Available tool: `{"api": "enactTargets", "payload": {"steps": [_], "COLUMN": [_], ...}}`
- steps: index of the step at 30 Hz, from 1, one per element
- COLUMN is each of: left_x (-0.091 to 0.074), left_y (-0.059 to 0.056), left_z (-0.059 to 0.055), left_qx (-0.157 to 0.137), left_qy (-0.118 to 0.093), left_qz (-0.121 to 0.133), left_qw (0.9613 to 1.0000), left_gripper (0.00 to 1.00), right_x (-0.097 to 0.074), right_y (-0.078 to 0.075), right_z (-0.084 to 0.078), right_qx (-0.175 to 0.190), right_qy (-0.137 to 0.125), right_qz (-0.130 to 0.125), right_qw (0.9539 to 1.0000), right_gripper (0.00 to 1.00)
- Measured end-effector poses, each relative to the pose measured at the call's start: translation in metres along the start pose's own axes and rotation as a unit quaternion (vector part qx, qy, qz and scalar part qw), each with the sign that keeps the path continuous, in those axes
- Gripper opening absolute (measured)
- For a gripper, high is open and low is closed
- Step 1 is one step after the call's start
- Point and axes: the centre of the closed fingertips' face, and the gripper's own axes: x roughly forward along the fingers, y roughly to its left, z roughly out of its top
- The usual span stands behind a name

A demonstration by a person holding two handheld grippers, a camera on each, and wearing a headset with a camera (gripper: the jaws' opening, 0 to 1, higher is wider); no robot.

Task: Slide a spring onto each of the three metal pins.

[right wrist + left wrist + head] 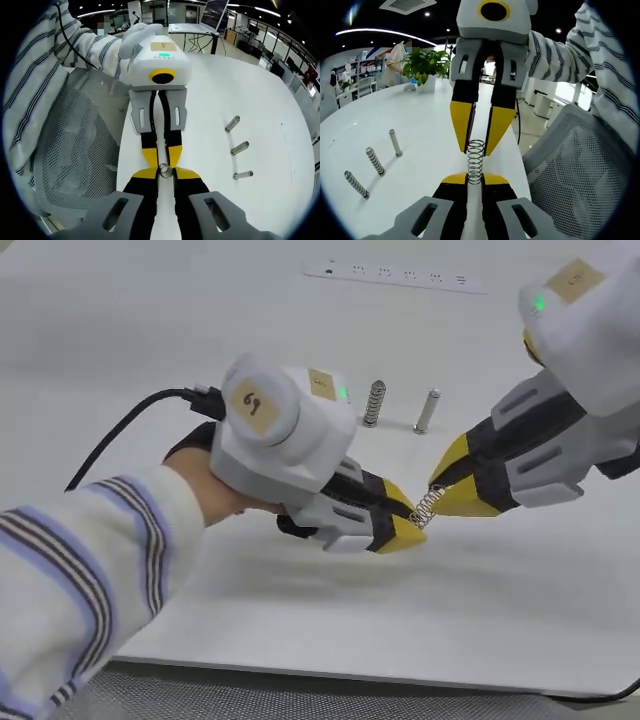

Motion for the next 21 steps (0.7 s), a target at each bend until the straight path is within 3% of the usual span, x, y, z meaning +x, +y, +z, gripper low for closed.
{"api": "enactTargets", "payload": {"steps": [9,21], "left_x": [-0.004,-0.005], "left_y": [0.002,0.002], "left_z": [0.007,0.001], "left_qx": [0.006,0.014], "left_qy": [-0.012,0.002], "left_qz": [0.003,0.003], "left_qw": [0.9999,0.9999], "left_gripper": [0.02,0.02], "right_x": [0.011,0.02], "right_y": [0.003,0.005], "right_z": [-0.004,-0.006], "right_qx": [-0.009,0.005], "right_qy": [0.026,0.04], "right_qz": [0.012,0.023], "right_qw": [0.9995,0.9989], "right_gripper": [0.12,0.1]}}
